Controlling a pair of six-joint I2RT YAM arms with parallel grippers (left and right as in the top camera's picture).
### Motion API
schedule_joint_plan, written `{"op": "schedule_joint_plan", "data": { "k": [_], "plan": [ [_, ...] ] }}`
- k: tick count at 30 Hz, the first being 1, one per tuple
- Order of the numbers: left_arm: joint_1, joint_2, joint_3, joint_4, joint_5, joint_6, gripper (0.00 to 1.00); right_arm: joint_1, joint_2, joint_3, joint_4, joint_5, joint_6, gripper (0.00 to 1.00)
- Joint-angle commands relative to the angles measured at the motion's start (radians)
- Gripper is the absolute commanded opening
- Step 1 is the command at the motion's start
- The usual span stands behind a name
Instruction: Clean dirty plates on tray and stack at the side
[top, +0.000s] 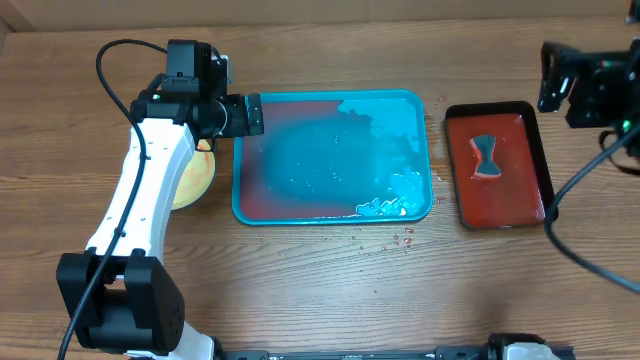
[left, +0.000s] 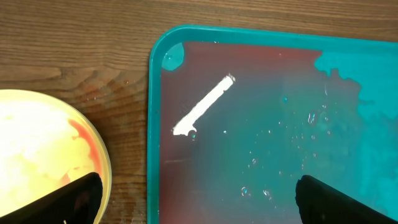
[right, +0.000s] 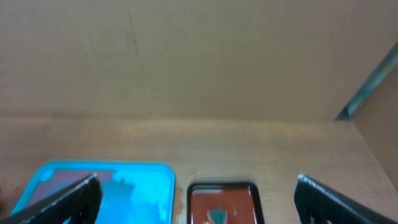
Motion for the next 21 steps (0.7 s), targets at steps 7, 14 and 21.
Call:
{"op": "schedule_joint_plan", "data": {
  "k": [7,14,21],
  "plan": [
    [0.000,-0.002,0.012,0.002,0.003,0.008,1.00,0.018,-0.490,-0.857,0.540,-0.071,0.001,1.00],
    [0.000,-0.002,0.012,0.002,0.003,0.008,1.00,0.036,-0.898,-1.434,0.938,-0.072,0.058,1.00],
    [0.000,-0.002,0.012,0.002,0.003,0.008,1.00,0.038,-1.204,-1.778,1.106,-0.072,0.110,1.00]
  ]
}}
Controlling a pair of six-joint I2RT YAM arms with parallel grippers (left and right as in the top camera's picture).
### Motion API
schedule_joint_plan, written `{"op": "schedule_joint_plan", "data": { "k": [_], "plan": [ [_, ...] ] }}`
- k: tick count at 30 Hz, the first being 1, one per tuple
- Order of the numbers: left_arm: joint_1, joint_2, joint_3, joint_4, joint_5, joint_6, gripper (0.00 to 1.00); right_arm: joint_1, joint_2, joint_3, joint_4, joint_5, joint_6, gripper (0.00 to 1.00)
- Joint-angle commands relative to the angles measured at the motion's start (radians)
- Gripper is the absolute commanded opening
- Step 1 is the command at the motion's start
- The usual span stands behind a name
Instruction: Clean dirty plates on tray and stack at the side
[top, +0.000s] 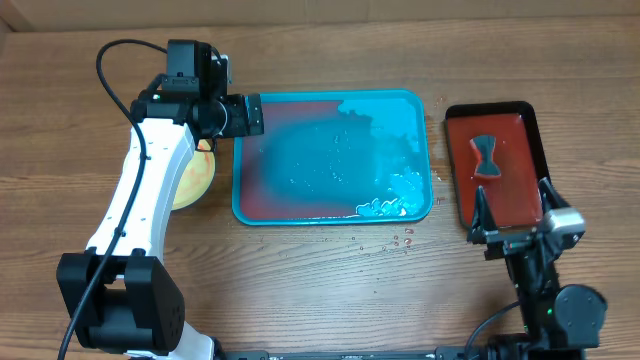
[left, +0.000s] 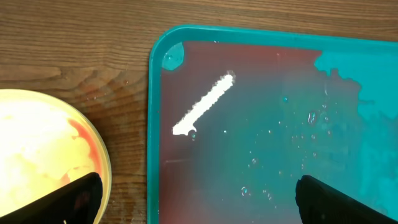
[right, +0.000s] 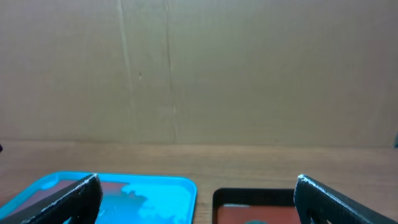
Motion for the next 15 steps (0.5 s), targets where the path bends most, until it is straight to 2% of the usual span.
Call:
{"op": "schedule_joint_plan", "data": {
  "k": [1,9,15],
  "plan": [
    [0.000,-0.002,0.012,0.003,0.003,0.008,1.00,0.008,-0.110,-0.114,0.050,-0.001,0.035,1.00],
    [0.000,-0.002,0.012,0.003,0.003,0.008,1.00,0.012,-0.158,-0.244,0.113,0.010,0.035,1.00],
    [0.000,-0.002,0.012,0.003,0.003,0.008,1.00,0.019,-0.158,-0.251,-0.006,0.007,0.076,1.00]
  ]
}}
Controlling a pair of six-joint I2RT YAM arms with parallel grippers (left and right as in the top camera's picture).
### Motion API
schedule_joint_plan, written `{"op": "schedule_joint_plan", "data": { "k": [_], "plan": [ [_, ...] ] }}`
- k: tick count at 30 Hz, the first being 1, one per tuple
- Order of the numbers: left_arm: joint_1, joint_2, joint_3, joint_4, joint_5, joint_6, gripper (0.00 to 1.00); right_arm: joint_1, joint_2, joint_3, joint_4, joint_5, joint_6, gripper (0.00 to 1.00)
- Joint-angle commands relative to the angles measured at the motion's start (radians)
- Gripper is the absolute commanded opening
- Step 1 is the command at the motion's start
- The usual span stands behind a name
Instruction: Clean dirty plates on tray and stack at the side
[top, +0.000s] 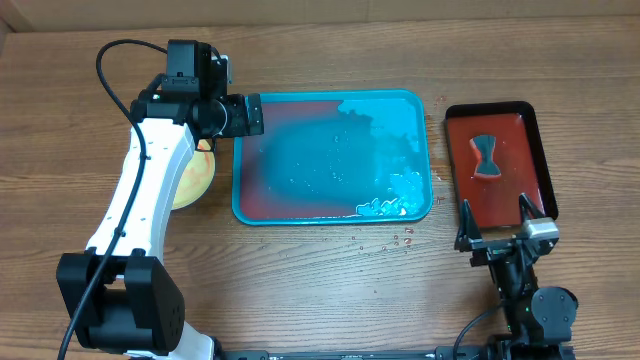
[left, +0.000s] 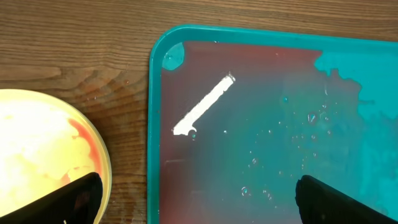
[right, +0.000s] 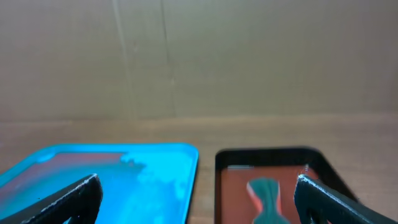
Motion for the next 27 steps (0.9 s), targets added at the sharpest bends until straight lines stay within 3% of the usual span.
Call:
{"op": "schedule_joint_plan", "data": {
  "k": [1,27],
  "plan": [
    [0.000,-0.002,0.012,0.003,0.003,0.008,1.00,0.019,-0.011,-0.010,-0.034,0.005,0.064,1.00],
    [0.000,-0.002,0.012,0.003,0.003,0.008,1.00,0.032,-0.010,-0.010,-0.033,0.005,0.078,1.00]
  ]
}}
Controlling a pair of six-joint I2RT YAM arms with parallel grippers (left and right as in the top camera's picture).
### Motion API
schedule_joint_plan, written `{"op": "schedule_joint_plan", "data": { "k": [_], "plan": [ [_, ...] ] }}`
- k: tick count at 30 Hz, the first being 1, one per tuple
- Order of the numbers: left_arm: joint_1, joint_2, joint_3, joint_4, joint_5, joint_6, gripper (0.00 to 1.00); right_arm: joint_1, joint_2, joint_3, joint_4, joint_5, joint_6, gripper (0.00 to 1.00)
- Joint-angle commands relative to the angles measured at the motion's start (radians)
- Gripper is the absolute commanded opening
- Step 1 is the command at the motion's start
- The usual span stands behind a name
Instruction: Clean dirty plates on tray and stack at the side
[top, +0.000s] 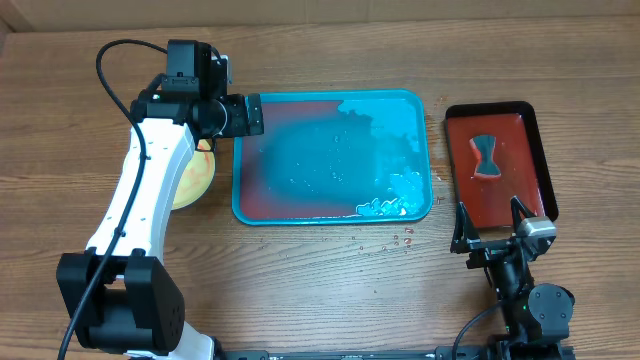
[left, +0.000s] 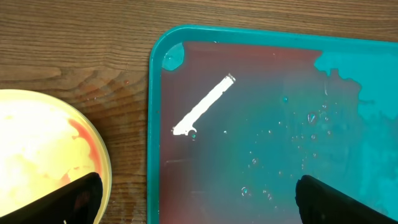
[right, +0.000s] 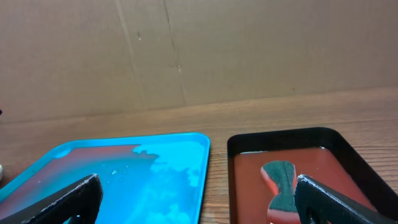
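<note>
A yellow plate (top: 197, 180) smeared orange lies on the table left of the teal tray (top: 237, 185), half hidden under my left arm. The left wrist view shows the plate (left: 37, 149) beside the tray's rim (left: 153, 124). The tray holds reddish water and foam, with no plate on it. My left gripper (top: 252, 115) hangs open over the tray's far left corner, its gap (left: 199, 205) empty. Low at the front right, my right gripper (top: 492, 222) is open and faces the teal tray (right: 202, 168) with nothing between its fingers.
A black tray (top: 540, 150) of red liquid with a dark sponge (top: 487, 156) stands right of the teal tray; the sponge (right: 283, 180) lies just ahead of my right gripper. Water drops (top: 400, 240) dot the table in front. A cardboard wall (right: 199, 50) closes the back.
My right gripper has shifted slightly left at the front right, and its view now takes in more of both trays. The left arm has not moved.
My right arm was first raised at the far right beside the black tray. Then it stood low at the table's front right, below that tray, and it has stayed there, open. My left gripper hung open over the teal tray's corner throughout.
</note>
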Motion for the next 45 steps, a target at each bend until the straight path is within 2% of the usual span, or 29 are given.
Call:
{"op": "schedule_joint_plan", "data": {
  "k": [1,9,13,16,19,24,28,35,41,45],
  "plan": [
    [0.000,-0.002,0.012,0.002,0.003,0.008,0.99,0.008,-0.009,-0.010,0.005,0.006,0.006,1.00],
    [0.000,-0.026,0.012,0.000,-0.043,0.016,1.00,0.008,-0.009,-0.010,0.005,0.006,0.006,1.00],
    [0.000,-0.111,0.002,-0.003,-0.048,0.015,1.00,0.008,-0.009,-0.010,0.005,0.006,0.006,1.00],
    [-0.006,-0.213,-0.056,0.070,-0.045,0.016,1.00,0.008,-0.009,-0.010,0.005,0.006,0.006,1.00],
    [-0.008,-0.364,-0.209,0.225,-0.043,0.041,1.00,0.008,-0.009,-0.010,0.005,0.006,0.006,1.00],
    [-0.006,-0.665,-0.562,0.525,-0.042,0.135,1.00,0.008,-0.009,-0.010,0.005,0.006,0.006,1.00],
    [-0.006,-0.895,-0.821,0.674,-0.031,0.231,1.00,0.008,-0.009,-0.010,0.005,0.006,0.006,1.00],
    [-0.005,-1.238,-1.157,0.829,0.118,0.445,1.00,0.008,-0.009,-0.010,0.005,0.006,0.006,1.00],
    [-0.005,-1.461,-1.391,0.985,0.103,0.451,1.00,0.008,-0.009,-0.010,0.005,0.006,0.006,1.00],
    [-0.005,-1.552,-1.481,1.002,0.078,0.459,1.00,0.008,-0.009,-0.010,0.005,0.006,0.006,1.00]
  ]
}}
